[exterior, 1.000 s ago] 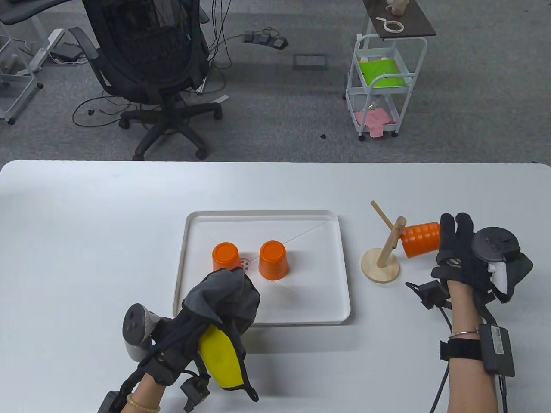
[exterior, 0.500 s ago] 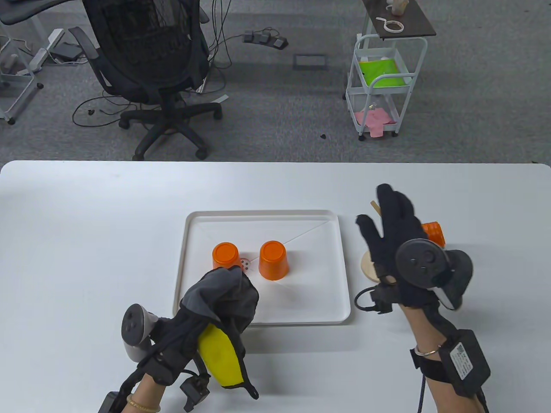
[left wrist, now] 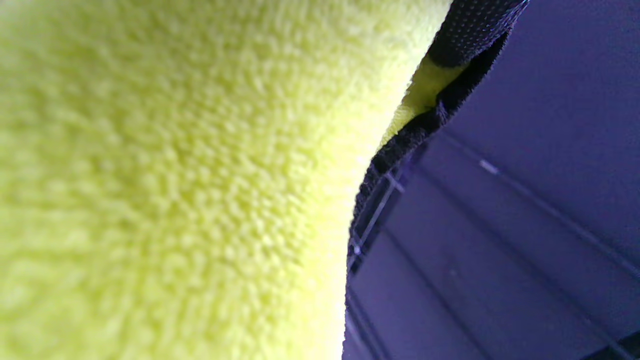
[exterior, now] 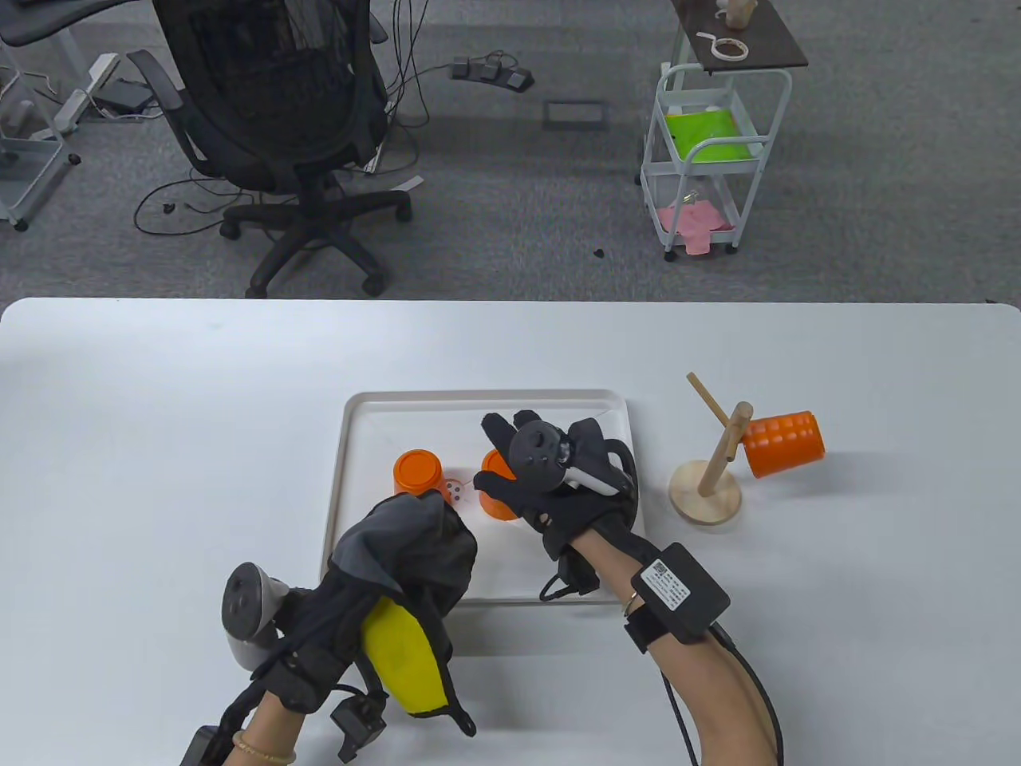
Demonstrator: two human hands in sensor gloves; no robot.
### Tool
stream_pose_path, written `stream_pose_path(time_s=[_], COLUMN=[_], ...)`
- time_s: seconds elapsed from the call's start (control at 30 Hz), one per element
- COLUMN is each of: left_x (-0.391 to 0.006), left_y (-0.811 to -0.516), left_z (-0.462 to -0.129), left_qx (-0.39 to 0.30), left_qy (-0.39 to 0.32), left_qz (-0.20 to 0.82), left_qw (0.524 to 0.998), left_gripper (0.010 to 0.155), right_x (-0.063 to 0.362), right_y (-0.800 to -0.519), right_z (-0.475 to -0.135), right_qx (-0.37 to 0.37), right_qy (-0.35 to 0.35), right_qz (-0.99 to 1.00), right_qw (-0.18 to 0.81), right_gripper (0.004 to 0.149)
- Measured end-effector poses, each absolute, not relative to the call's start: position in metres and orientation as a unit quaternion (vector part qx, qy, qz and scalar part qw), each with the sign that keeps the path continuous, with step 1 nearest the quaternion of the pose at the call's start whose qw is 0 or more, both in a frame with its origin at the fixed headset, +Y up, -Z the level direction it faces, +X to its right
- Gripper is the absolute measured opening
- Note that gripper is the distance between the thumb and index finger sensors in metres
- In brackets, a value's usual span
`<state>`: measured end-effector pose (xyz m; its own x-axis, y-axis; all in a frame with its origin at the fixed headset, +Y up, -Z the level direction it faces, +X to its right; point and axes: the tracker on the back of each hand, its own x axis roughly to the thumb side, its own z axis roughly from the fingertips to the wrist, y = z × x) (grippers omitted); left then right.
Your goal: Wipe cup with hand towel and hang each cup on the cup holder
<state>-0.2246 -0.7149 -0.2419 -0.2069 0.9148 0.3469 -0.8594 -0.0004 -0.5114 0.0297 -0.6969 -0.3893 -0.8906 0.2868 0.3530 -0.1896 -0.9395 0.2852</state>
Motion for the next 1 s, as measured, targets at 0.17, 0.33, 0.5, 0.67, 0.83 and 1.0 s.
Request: stream_pose_path(time_s=[0.17,0.33,0.5,0.67,0.83,1.0], left_x=[-0.224,-0.222,-0.22,-0.218,-0.217,-0.203], left_y=[-0.715,-0.717,-0.719,-0.72,-0.712,-0.707], left_z=[-0.242,-0.242,-0.243,-0.243,-0.245,-0.248], left_qx=[-0.045,-0.054,-0.062,-0.067,-0.067,-0.068], left_qy=[-0.323,-0.322,-0.32,-0.317,-0.31,-0.315], left_qz=[0.705,0.705,0.702,0.703,0.719,0.77], left_qw=[0.629,0.629,0.633,0.633,0.619,0.55], left_gripper=[0.066,0.066,0.066,0.067,0.07,0.073], right_x=[0.024,0.028,0.046,0.068,0.073,0.063], right_y=[-0.718,-0.71,-0.677,-0.643,-0.639,-0.645], right_z=[-0.395,-0.391,-0.361,-0.31,-0.258,-0.235], right_qx=[0.182,0.173,0.208,0.308,0.427,0.462], right_qy=[0.132,0.097,-0.004,-0.097,-0.164,-0.187], right_qz=[0.968,0.975,0.956,0.884,0.829,0.823], right_qw=[0.114,0.102,0.209,0.337,0.321,0.275], right_gripper=[0.075,0.077,0.077,0.077,0.077,0.079])
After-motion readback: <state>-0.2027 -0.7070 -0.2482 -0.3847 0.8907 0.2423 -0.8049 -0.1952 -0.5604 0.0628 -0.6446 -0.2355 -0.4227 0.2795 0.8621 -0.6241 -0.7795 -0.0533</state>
